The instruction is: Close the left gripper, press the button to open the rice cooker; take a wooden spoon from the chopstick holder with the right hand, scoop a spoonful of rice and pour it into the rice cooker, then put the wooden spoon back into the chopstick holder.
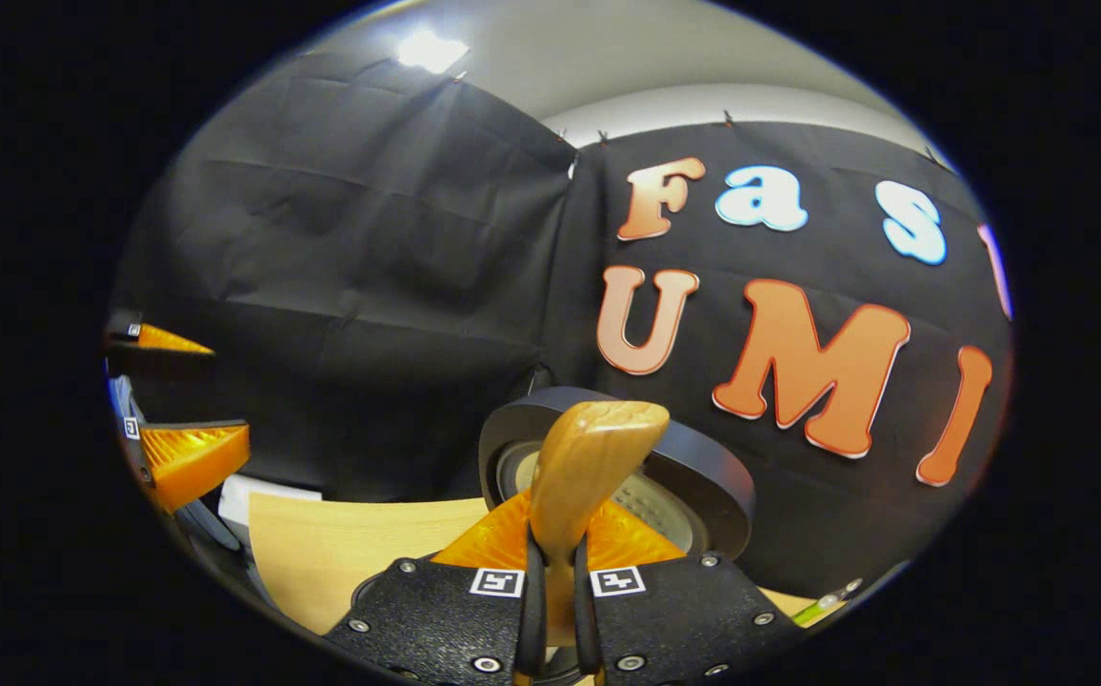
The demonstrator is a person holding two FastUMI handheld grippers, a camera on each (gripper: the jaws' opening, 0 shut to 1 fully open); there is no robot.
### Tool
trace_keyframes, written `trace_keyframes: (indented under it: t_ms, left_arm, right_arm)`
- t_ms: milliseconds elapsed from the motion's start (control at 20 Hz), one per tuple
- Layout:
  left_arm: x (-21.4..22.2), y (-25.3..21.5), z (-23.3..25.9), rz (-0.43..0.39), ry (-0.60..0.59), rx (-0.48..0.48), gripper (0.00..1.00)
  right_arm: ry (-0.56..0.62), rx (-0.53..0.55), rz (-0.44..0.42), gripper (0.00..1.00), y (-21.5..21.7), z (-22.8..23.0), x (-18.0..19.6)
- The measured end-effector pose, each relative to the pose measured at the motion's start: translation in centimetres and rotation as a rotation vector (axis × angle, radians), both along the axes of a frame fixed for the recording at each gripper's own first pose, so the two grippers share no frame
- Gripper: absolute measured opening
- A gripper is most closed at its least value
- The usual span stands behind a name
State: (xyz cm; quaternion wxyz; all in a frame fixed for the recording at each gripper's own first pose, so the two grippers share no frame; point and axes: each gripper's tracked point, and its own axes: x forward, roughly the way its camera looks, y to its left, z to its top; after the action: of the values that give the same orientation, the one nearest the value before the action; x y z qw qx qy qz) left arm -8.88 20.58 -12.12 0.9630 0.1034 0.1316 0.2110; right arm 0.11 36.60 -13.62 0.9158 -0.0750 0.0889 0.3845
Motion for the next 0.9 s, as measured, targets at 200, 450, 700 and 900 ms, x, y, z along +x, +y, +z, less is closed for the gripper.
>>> trace_keyframes:
  t_ms: [200, 450, 700, 900]
  left_arm:
    - [-0.3, -0.3, 0.7, -0.006, -0.01, 0.02, 0.94]
    - [-0.6, -0.7, 0.9, -0.008, -0.009, 0.01, 0.94]
    - [0.4, -3.2, 0.4, -0.048, -0.001, -0.004, 0.94]
    - [1.8, -6.6, -0.5, -0.116, 0.019, -0.026, 0.94]
  right_arm:
    - [0.009, 0.028, 0.0, 0.12, -0.7, 0.6, -0.1]
    - [0.165, 0.145, -0.082, 0.12, -3.5, 0.9, 1.0]
    - [0.39, 0.309, -0.24, 0.11, -11.0, 0.2, 1.3]
    - [0.484, 0.377, -0.404, 0.12, -19.2, -1.2, 1.0]
